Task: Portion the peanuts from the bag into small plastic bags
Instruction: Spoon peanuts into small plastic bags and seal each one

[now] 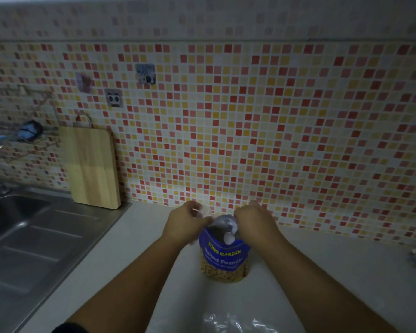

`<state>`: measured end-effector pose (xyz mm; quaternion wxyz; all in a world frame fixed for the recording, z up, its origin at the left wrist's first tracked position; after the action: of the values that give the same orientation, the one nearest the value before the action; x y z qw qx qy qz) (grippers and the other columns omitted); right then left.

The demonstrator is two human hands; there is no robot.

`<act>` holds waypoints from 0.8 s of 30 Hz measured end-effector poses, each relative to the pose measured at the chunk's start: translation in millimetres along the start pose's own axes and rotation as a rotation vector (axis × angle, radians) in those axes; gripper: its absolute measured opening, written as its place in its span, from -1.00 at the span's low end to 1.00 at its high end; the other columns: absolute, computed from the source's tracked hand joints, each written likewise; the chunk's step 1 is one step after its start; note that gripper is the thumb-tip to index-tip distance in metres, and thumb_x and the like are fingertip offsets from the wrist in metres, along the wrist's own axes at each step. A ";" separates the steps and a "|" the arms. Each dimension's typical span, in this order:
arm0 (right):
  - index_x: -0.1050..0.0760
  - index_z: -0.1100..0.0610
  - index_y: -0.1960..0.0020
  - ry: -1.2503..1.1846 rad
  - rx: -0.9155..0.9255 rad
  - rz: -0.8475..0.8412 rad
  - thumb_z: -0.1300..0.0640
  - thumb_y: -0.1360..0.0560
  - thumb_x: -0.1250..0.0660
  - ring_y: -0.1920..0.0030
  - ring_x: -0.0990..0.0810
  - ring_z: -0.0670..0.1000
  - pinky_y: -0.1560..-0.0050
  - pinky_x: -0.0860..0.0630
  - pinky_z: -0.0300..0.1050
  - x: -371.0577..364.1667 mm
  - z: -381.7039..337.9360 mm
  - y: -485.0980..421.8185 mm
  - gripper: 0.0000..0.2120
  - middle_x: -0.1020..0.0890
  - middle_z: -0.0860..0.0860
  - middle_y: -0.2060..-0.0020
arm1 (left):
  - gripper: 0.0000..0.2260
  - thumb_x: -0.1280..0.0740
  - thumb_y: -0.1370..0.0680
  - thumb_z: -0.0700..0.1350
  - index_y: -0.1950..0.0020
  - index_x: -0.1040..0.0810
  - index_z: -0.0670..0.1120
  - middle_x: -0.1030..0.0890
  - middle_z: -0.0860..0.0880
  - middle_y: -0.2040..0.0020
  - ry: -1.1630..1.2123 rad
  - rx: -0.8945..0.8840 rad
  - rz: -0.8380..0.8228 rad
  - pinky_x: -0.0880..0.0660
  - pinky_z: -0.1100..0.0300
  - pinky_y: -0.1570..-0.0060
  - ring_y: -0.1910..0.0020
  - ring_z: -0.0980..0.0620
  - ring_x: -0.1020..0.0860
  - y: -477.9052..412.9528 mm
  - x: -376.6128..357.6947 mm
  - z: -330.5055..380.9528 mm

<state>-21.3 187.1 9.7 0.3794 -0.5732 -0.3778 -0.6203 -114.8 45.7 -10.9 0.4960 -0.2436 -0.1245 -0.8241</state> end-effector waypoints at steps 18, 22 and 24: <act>-0.53 0.18 -0.21 -0.229 -0.341 -0.262 0.16 -0.55 -0.18 0.20 -0.52 0.05 0.18 -0.40 -0.15 -39.0 40.5 -8.3 -0.71 -0.52 0.05 0.22 | -0.56 -0.47 -0.41 0.01 -0.23 -0.49 -0.09 -0.61 -0.02 -0.04 -0.055 -0.002 -0.053 -0.53 0.33 0.40 0.20 0.04 -0.61 2.1 -5.4 -5.1; -0.42 0.17 -0.33 -0.232 -0.445 -0.355 0.15 -0.58 -0.17 -0.11 -0.53 0.06 -0.09 -0.45 -0.12 -39.6 54.9 1.5 -0.66 -0.54 0.11 -0.15 | -0.57 -0.46 -0.41 0.02 -0.22 -0.52 -0.09 -0.63 -0.05 -0.08 -0.002 -0.003 0.000 -0.52 0.24 0.16 0.07 0.04 -0.60 -1.0 1.5 -6.4; -0.38 0.13 -0.37 -0.248 -0.462 -0.353 0.15 -0.59 -0.15 -0.07 -0.51 0.05 -0.07 -0.43 -0.12 -41.3 59.3 1.8 -0.64 -0.51 0.09 -0.23 | -0.57 -0.46 -0.41 0.01 -0.23 -0.52 -0.08 -0.62 -0.04 -0.08 0.005 -0.001 0.003 -0.52 0.26 0.21 0.08 0.04 -0.60 -1.1 2.5 -6.2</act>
<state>7.8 241.4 -28.0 0.0768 -0.6409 -0.3639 -0.6715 -118.5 41.6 -14.9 0.4975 -0.2419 -0.1223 -0.8240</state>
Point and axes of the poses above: each hand's wrist, its own y-axis away from the middle knuckle, its own x-axis out of the back of the hand, z = x × y, the point moved 7 cm from there along -y, towards the middle knuckle
